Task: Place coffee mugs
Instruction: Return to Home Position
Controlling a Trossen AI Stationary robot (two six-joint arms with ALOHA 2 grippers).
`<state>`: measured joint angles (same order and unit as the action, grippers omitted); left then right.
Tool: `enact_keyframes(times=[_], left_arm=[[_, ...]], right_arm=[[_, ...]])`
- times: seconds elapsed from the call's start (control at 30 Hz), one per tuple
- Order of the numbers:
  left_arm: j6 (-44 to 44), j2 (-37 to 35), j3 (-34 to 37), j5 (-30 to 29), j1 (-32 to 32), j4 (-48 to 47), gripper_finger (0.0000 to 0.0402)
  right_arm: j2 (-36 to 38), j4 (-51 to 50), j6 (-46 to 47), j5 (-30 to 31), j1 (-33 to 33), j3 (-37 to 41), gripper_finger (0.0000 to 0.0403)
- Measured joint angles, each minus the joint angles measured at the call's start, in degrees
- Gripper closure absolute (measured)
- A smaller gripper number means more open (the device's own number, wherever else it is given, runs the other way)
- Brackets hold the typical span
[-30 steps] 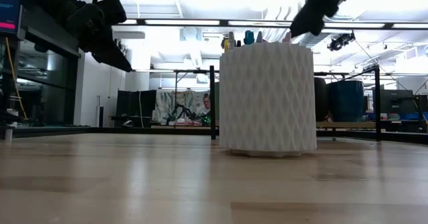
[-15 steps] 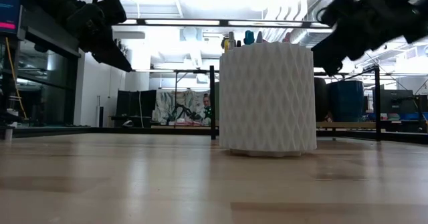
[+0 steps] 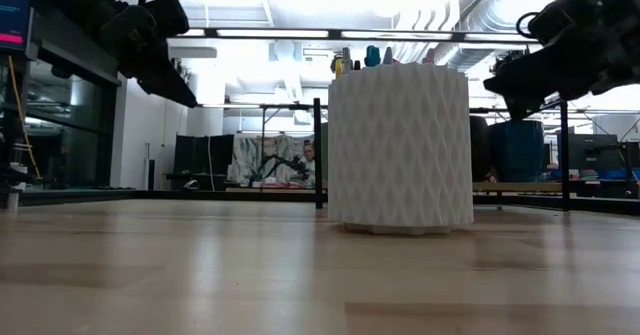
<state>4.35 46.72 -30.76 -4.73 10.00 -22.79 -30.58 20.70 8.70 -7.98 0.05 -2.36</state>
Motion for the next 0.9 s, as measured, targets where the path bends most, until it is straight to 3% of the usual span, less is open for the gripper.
enact_keyframes(times=[0.37, 0.6, 0.9], left_arm=[[-0.01, 0.00, 0.00, 0.00, 0.00, 0.00, 0.0298], [-0.01, 0.00, 0.00, 0.00, 0.00, 0.00, 0.0298], [-0.01, 0.00, 0.00, 0.00, -0.02, 0.00, 0.0298]], right_arm=[[11.51, -6.26, -1.22, -0.11, 0.00, 1.78, 0.0289], [22.11, -18.56, -0.31, -1.62, 0.00, 1.78, 0.0289], [29.78, -18.44, -2.10, -1.56, 0.00, 1.78, 0.0289]])
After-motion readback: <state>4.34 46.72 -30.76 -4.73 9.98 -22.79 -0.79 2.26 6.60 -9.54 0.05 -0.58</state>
